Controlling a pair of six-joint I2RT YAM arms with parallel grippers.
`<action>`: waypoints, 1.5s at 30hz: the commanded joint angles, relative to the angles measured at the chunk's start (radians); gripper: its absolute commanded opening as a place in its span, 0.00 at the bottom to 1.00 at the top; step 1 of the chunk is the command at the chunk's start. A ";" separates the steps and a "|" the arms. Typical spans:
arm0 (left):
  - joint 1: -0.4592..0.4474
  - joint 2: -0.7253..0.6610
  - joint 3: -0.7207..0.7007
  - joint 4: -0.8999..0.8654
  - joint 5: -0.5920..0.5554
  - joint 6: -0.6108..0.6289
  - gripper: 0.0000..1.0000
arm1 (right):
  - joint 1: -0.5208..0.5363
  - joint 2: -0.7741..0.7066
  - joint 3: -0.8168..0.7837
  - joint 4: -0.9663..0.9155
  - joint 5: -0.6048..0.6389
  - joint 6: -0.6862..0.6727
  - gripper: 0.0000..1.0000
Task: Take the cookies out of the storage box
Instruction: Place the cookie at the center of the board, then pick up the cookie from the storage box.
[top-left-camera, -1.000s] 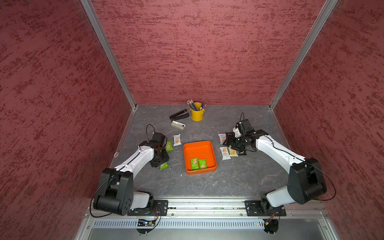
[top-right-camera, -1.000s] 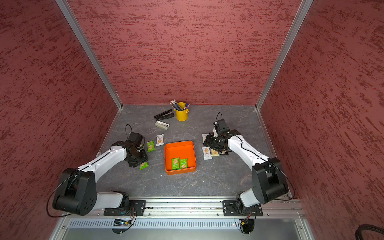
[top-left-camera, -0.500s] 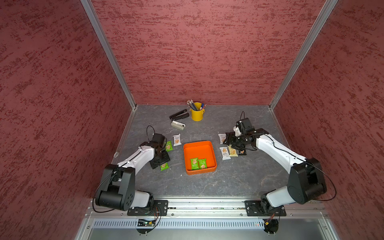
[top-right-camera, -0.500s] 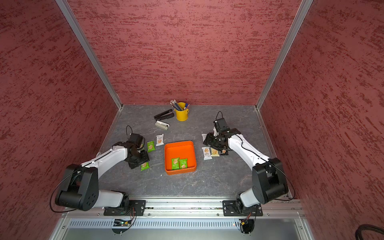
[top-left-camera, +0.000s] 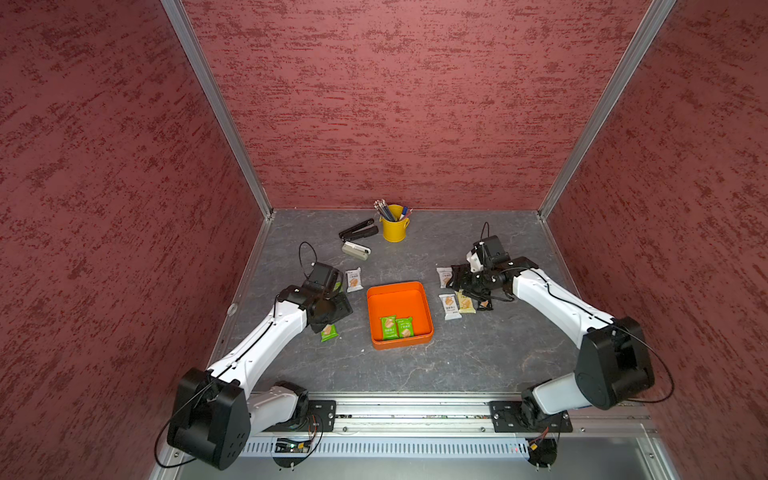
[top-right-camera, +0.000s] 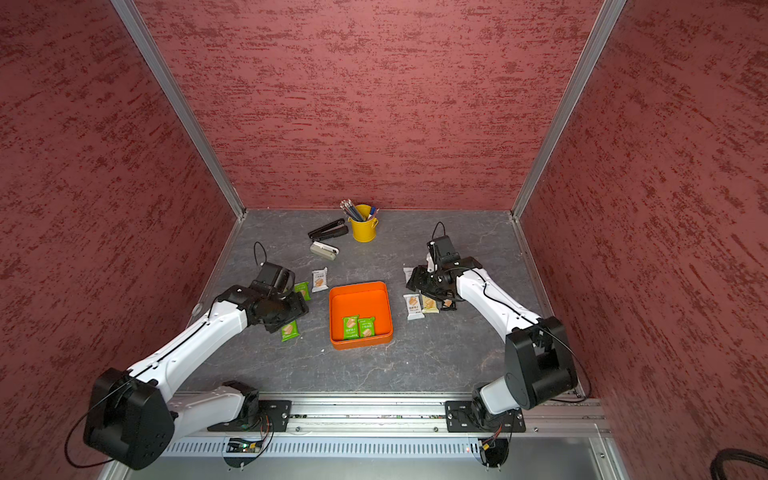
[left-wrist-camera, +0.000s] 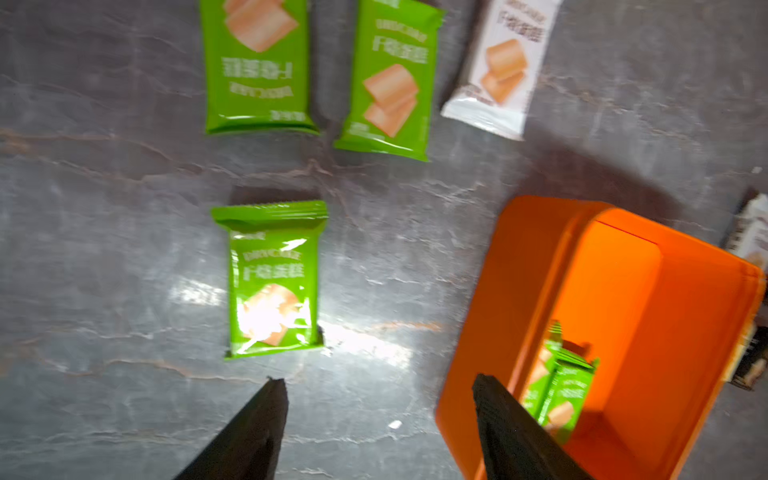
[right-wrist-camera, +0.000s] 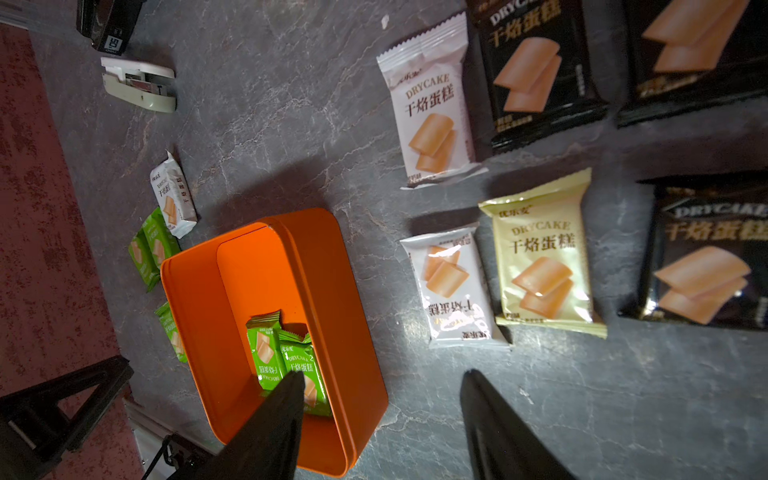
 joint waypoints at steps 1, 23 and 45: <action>-0.091 0.011 0.053 -0.013 -0.025 -0.118 0.75 | -0.006 -0.056 -0.014 0.011 0.000 -0.029 0.64; -0.493 0.481 0.393 -0.130 -0.207 -0.170 0.62 | -0.016 -0.169 -0.078 -0.044 0.025 -0.117 0.64; -0.430 0.637 0.376 -0.021 -0.119 -0.092 0.62 | -0.035 -0.102 -0.040 -0.071 0.043 -0.139 0.65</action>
